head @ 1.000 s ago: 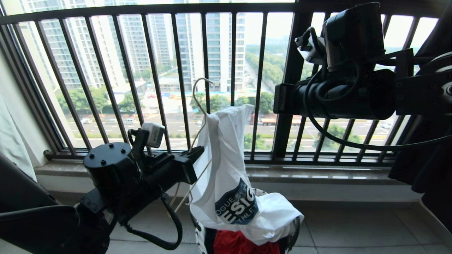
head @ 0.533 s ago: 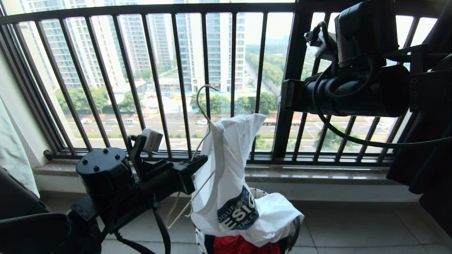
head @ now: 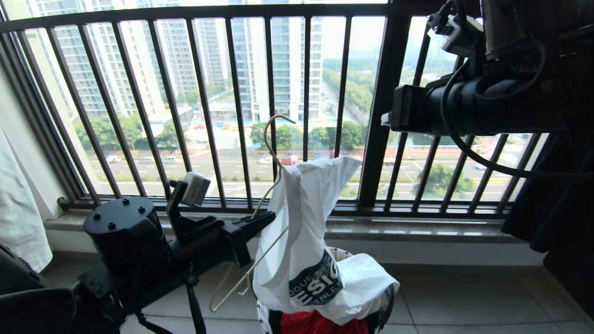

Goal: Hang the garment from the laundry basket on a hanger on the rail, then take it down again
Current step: Hang the clothes on the clothes rack

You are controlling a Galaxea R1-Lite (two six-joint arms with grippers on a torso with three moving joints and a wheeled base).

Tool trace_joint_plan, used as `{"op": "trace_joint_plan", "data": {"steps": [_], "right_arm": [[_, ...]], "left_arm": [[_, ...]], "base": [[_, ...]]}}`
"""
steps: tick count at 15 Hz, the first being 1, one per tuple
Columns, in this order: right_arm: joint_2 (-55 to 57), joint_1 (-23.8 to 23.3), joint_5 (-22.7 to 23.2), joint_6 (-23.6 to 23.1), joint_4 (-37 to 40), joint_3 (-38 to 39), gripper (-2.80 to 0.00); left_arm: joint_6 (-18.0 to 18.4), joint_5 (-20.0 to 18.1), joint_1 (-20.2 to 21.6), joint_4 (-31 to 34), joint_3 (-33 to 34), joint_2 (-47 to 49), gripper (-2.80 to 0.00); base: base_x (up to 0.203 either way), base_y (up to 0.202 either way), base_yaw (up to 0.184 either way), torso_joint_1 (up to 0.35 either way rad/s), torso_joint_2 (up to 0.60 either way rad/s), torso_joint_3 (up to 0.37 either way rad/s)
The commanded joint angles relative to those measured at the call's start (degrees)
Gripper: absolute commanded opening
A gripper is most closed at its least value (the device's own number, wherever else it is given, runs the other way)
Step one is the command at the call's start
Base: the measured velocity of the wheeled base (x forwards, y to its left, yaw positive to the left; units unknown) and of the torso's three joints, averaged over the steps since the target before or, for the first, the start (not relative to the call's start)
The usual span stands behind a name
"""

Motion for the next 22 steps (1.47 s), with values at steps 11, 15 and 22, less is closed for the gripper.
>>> {"op": "trace_joint_plan", "data": {"steps": [11,15,22], "right_arm": [[-4.1,0.2,7.3,-7.5,8.6,0.4,-2.8],[-5.7,0.2,7.3,-10.1,10.1,2.4,-2.8],[-10.2,2.3,9.0,-22.0,13.6,8.9,0.0]], "left_arm": [[-3.2,-7.7,-0.1,4.5,1.8,-7.7,-2.8],[-3.2,-9.0,-0.1,7.5,2.0,-8.9,-2.8],[-3.2,-12.3,-0.1,12.7,1.5,-12.1,-2.8]], "base": [[0.0,0.0,0.0,0.0,0.0,0.0],[0.0,0.0,0.0,0.0,0.0,0.0],[0.0,0.0,0.0,0.0,0.0,0.0]]}}
